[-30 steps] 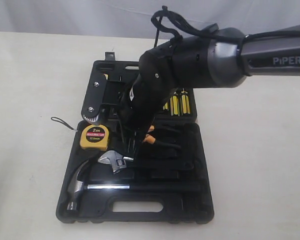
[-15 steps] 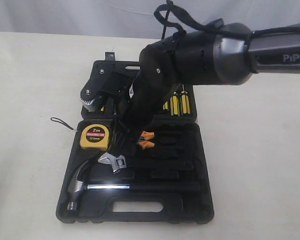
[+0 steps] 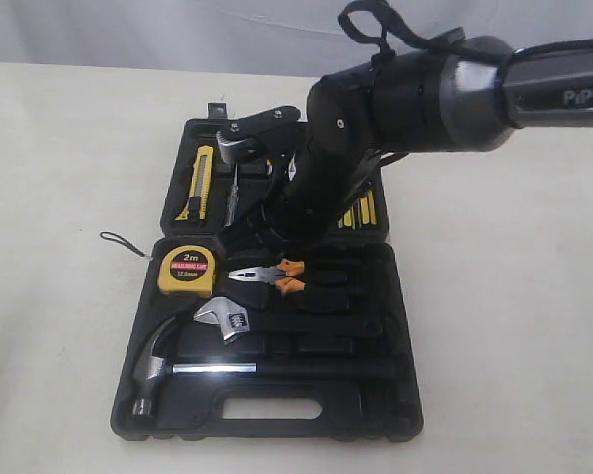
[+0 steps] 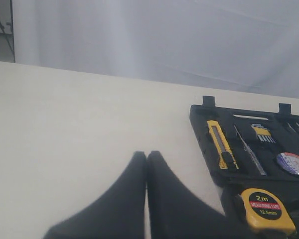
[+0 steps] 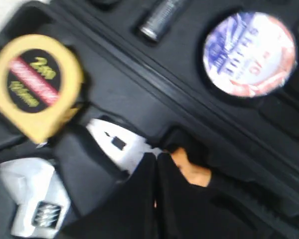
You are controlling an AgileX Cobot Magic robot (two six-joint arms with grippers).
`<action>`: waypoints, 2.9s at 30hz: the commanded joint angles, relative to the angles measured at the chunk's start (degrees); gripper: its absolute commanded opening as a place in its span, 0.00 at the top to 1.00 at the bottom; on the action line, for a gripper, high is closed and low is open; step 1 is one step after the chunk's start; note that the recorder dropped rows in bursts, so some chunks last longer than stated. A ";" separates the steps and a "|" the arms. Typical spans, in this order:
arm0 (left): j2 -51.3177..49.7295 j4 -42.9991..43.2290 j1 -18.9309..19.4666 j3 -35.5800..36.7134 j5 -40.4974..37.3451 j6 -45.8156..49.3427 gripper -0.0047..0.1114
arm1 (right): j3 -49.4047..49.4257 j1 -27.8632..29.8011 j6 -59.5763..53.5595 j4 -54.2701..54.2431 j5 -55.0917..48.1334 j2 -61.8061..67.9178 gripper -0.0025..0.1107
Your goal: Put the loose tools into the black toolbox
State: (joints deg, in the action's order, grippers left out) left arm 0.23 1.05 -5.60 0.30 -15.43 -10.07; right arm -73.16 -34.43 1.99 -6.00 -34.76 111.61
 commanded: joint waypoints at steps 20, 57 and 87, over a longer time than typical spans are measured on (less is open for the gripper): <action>-0.23 -0.18 -0.33 -0.30 -0.06 -0.07 0.96 | -0.04 1.00 -0.25 -0.07 -1.69 -0.77 0.98; -0.23 0.25 -0.33 -0.30 -0.06 -0.07 0.96 | 24.58 -39.66 46.40 66.51 -4.98 -10.37 0.98; -0.23 0.25 -0.33 -0.30 -0.06 -0.07 0.96 | 2.72 -39.66 5.34 48.26 -22.53 -19.38 0.98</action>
State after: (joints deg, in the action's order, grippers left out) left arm 0.23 1.05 -5.60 0.30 -15.43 -10.07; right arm -66.97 -74.31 12.05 42.07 -54.96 93.40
